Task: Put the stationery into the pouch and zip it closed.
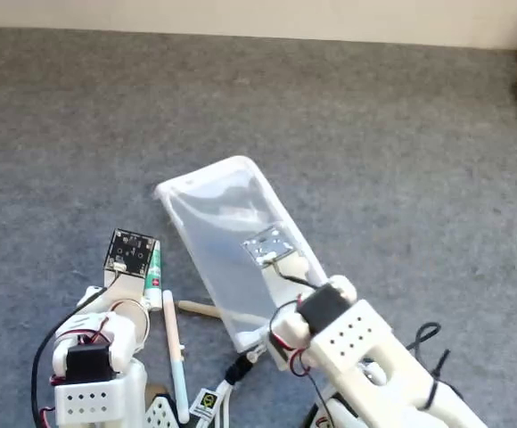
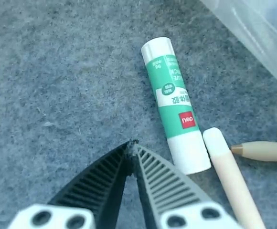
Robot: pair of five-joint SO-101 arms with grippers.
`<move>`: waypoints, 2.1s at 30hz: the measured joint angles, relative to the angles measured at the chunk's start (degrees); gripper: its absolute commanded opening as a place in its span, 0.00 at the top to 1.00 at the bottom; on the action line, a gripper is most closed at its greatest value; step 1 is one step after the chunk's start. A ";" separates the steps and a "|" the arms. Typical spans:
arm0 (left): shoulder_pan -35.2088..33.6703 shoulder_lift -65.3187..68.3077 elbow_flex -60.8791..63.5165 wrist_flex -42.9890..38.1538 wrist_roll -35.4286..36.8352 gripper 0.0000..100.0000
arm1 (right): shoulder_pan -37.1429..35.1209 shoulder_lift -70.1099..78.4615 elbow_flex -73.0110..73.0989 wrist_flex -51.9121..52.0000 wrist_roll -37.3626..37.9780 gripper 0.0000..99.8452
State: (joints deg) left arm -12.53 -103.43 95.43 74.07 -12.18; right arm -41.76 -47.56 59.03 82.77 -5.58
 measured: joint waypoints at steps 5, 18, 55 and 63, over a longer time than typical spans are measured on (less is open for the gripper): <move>0.00 0.00 0.00 0.00 0.00 1.00 | -0.35 5.89 1.58 -8.44 0.00 0.99; -3.78 0.00 0.00 0.00 0.00 1.00 | 6.86 8.09 2.55 -23.74 0.00 0.99; -3.78 0.18 0.44 -5.10 0.00 1.00 | -5.80 -6.77 2.55 -22.86 -17.05 0.79; -3.78 0.18 0.44 -5.10 0.00 1.00 | -10.81 9.58 1.85 -26.55 -25.58 0.79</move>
State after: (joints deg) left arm -16.31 -103.25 95.87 68.97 -12.18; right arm -52.57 -37.98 60.88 56.22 -31.16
